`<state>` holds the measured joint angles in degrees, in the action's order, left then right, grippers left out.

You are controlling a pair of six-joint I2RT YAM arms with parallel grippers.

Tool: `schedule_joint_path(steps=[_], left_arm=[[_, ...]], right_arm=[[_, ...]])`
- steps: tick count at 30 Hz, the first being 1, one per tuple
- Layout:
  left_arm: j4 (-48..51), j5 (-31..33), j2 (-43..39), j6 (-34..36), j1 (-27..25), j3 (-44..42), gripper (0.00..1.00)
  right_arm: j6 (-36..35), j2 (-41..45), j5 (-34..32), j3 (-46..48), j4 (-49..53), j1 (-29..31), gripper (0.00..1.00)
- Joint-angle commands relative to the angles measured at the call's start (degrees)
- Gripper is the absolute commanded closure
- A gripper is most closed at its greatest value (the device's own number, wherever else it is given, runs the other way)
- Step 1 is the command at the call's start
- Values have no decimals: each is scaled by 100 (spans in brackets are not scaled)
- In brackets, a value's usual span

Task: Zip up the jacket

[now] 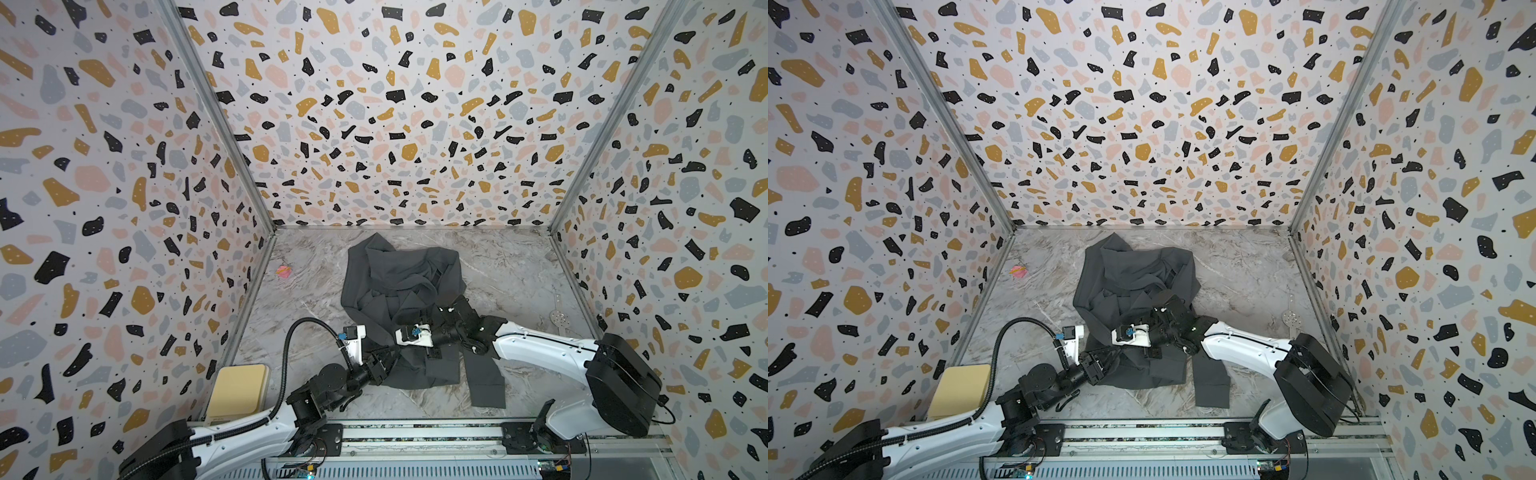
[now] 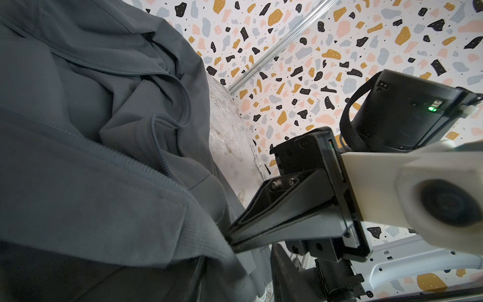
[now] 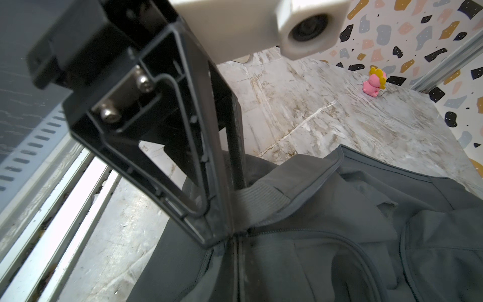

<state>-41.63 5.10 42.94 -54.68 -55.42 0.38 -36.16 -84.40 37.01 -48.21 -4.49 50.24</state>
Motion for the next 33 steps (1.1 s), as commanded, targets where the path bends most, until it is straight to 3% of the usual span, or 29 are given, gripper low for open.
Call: schedule_joint_path(steps=[1, 12, 15, 23, 33], left_arm=[[-355, 43, 148, 89, -22, -910, 61], [-515, 85, 437, 102, -28, -851, 85], [-509, 102, 451, 105, -29, -850, 100], [-329, 36, 547, 97, -30, -847, 100], [8, -23, 582, 150, -77, -831, 100]], right_arm=[[109, 21, 253, -233, -61, 3, 100], [208, -17, 347, -233, -146, -10, 100], [307, -57, 344, -216, -267, -2, 100], [438, -160, -634, -228, -866, 107, 100], [325, -544, -1124, -815, -895, 83, 100]])
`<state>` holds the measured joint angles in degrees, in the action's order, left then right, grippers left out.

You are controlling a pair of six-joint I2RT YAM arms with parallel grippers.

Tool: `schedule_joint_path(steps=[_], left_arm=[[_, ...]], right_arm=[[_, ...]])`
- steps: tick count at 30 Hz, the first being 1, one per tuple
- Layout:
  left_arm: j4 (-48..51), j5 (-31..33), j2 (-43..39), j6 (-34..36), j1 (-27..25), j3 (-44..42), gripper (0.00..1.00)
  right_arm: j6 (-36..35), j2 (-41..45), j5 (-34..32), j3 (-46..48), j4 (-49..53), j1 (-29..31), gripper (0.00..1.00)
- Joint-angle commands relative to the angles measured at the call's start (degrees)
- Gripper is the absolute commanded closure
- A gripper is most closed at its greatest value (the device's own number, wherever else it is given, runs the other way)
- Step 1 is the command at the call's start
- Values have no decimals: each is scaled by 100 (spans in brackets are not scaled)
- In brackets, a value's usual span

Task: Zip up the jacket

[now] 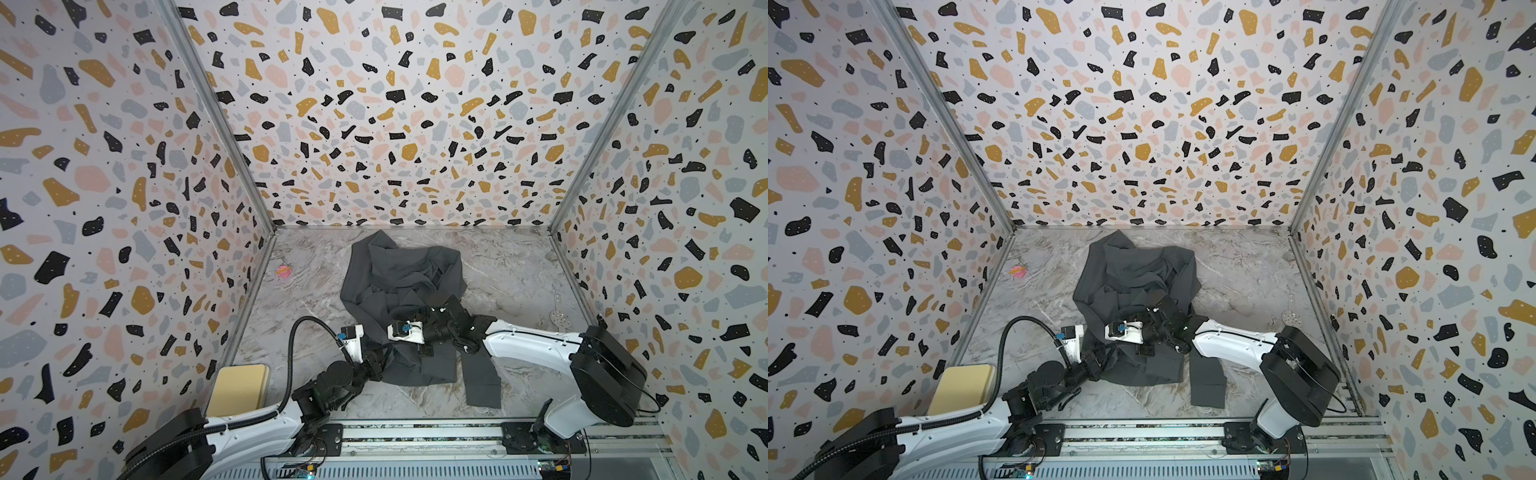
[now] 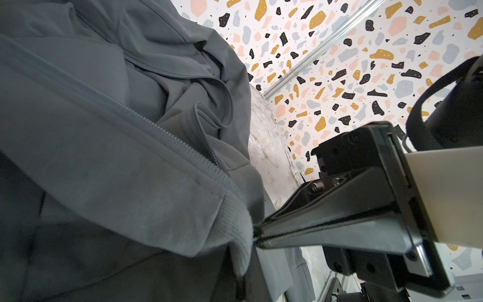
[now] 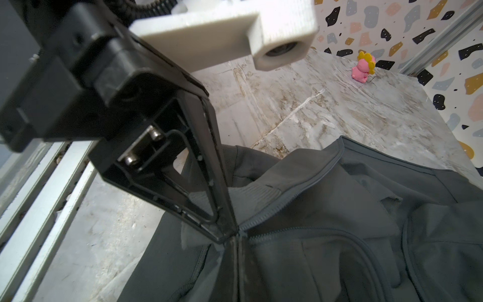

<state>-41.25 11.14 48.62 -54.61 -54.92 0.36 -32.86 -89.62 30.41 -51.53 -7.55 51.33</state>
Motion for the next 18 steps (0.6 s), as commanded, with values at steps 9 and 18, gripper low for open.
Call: schedule_joint_path(steps=[9, 18], left_arm=[[445, -630, -184, 248, -144, -841, 100], [552, -632, 8, 343, -174, -746, 100]], right_arm=[[-38, -86, -704, -685, -683, -227, 100], [-115, -255, -749, -929, -715, -348, 100]])
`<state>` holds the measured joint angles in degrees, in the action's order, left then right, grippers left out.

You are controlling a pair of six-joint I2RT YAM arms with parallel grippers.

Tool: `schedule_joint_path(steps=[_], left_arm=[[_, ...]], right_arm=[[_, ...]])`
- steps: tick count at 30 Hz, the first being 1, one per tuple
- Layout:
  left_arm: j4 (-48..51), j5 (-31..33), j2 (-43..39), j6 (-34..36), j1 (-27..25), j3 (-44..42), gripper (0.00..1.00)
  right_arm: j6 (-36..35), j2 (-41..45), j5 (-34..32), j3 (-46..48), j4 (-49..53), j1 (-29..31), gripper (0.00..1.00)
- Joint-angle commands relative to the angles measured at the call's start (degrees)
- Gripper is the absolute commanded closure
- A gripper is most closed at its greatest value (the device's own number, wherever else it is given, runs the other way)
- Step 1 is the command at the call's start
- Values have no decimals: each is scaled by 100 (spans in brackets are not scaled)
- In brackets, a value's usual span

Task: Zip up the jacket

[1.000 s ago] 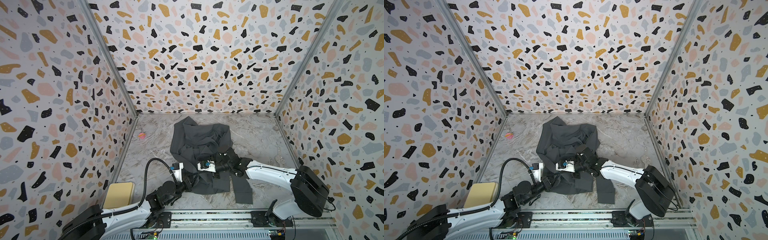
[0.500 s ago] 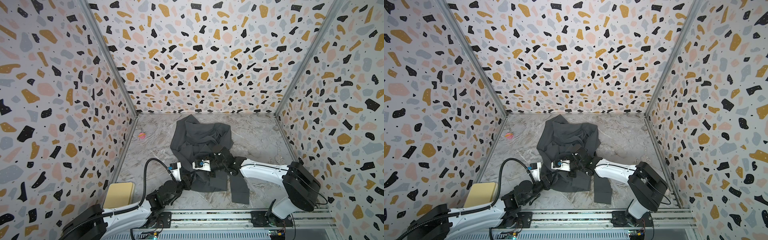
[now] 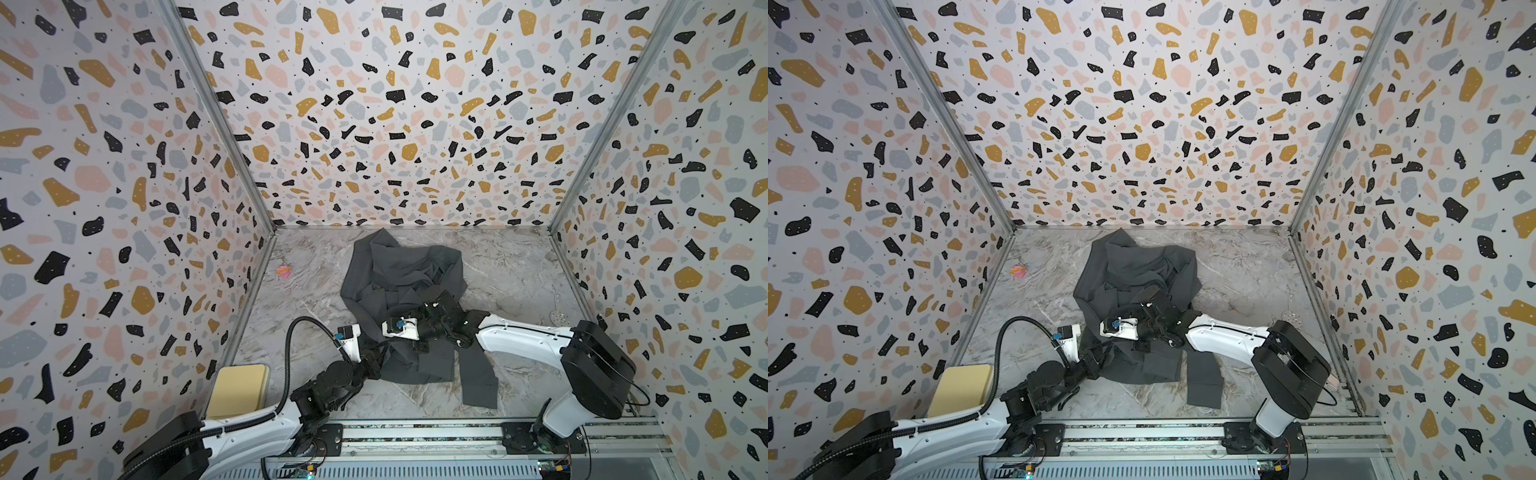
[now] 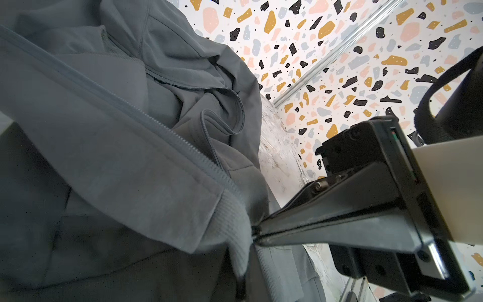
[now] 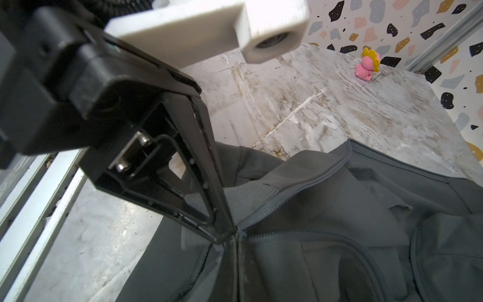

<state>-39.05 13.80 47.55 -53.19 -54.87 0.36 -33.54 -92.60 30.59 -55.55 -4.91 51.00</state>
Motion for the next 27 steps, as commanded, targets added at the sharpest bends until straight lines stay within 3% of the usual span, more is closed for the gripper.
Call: schedule_joint_path(steps=[1, 8, 19, 23, 27], left_arm=[[351, -889, 162, 212, -196, -720, 100], [322, -879, 519, 404, -336, -522, 100], [242, -752, 678, 401, -336, -267, 100], [189, -748, 643, 377, -334, -253, 83], [187, -708, 546, 379, -334, -256, 73]], right_arm=[[-47, 55, -826, -525, -1021, -324, 100], [71, 259, -1388, -89, -1786, -314, 100], [312, 365, -894, 286, -1803, -249, 100], [424, 426, -789, 428, -1792, -240, 100], [461, 491, -602, 533, -1743, -241, 100]])
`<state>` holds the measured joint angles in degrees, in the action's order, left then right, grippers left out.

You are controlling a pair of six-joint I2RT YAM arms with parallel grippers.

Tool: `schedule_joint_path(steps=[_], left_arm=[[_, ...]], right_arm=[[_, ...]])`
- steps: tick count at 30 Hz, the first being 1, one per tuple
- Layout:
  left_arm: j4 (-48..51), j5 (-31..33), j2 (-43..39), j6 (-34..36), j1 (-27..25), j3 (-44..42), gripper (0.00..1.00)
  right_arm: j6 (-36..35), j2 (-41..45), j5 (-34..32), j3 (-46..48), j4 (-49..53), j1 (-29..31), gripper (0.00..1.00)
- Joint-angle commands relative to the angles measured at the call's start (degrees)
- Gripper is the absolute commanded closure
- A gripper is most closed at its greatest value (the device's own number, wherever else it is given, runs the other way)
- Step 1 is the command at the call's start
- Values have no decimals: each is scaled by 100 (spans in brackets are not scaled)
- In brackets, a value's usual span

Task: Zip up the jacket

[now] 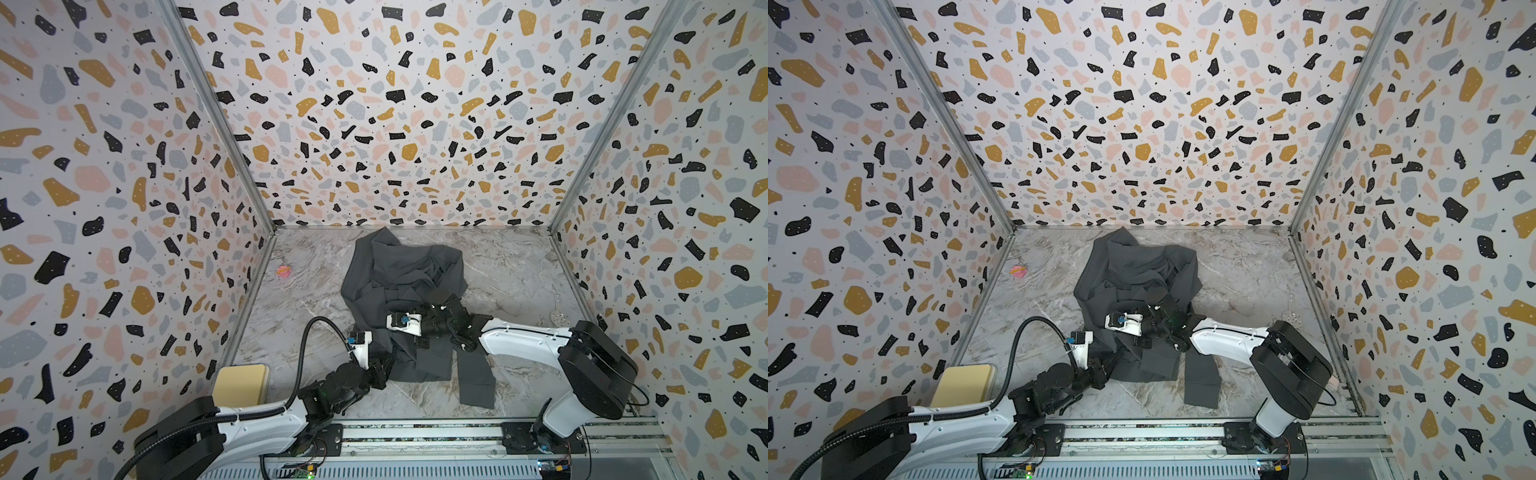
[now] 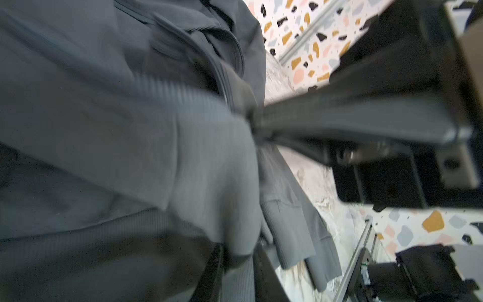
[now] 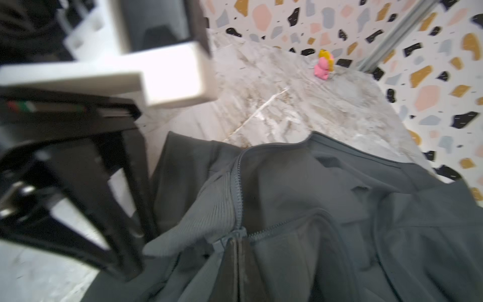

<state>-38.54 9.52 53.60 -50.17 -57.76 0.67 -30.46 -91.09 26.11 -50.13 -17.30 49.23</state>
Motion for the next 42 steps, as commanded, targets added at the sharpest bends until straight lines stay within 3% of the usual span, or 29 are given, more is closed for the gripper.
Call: schedule_joint_path(steps=[1, 10, 16, 20, 24, 35, 42], left_arm=[[145, -263, -100, 78, -43, -278, 71], [392, -33, -658, -14, -45, -186, 53], [1163, 450, -1517, -433, -43, -36, 47], [1020, 674, -1816, -1021, -48, -113, 45], [664, 730, -1771, -1663, -46, -194, 42], [286, 973, -1141, -2488, -48, 75, 38], [-103, 1047, -1132, -2292, -44, 187, 36]], right_arm=[[146, 345, -98, 9, -494, -54, 100], [105, 381, 43, 135, -353, 40, 100], [186, 318, 292, 33, -94, 38, 100], [343, 265, 395, -66, 59, 38, 100], [526, 241, 474, -144, 150, 42, 100], [947, 203, 700, -349, 456, 45, 100], [1123, 132, 643, -372, 491, 51, 100]])
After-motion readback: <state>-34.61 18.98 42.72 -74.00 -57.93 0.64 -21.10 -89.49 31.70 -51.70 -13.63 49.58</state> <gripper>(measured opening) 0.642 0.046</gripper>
